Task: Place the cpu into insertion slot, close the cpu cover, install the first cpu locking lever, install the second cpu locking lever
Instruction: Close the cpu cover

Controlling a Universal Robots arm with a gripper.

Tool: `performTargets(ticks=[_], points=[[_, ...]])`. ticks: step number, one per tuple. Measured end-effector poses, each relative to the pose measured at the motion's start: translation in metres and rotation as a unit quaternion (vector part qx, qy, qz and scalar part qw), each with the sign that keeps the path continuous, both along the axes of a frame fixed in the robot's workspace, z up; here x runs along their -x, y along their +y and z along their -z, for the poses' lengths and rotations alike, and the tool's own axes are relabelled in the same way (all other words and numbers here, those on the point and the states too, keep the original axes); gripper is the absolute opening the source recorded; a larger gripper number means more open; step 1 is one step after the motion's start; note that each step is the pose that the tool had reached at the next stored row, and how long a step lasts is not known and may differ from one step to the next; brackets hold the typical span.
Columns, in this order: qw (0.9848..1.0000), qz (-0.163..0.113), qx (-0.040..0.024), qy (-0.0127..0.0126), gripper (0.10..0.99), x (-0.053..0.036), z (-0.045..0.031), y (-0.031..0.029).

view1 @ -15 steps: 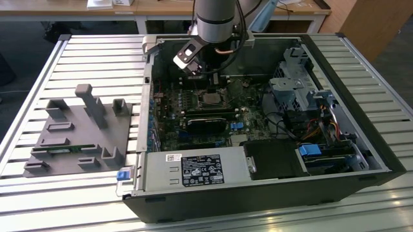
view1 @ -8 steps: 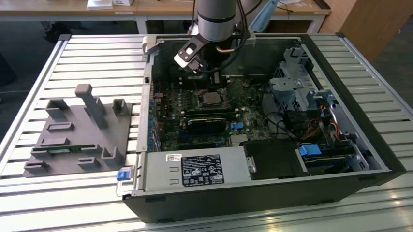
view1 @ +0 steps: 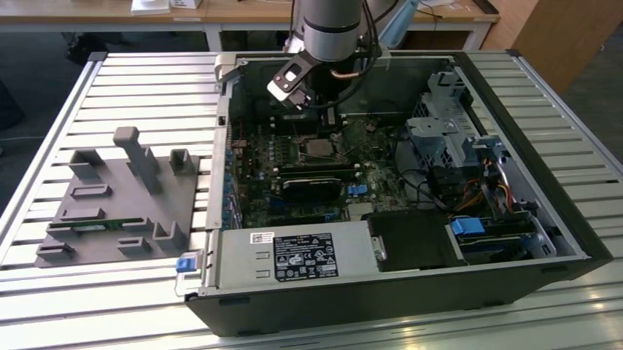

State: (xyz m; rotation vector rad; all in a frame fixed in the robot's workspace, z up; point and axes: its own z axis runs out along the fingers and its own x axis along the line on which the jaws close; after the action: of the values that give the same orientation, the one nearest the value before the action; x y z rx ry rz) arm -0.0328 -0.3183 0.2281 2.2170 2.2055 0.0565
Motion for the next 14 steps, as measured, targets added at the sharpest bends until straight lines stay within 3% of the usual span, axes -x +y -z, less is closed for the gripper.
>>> performTargets(ticks=[6, 14], points=[[1.0000, 0.000, -0.0001, 0.0000, 0.106, 0.0000, -0.0072, 0.0000], [1.0000, 0.000, -0.0001, 0.0000, 0.106, -0.0021, -0.0079, 0.0000]])
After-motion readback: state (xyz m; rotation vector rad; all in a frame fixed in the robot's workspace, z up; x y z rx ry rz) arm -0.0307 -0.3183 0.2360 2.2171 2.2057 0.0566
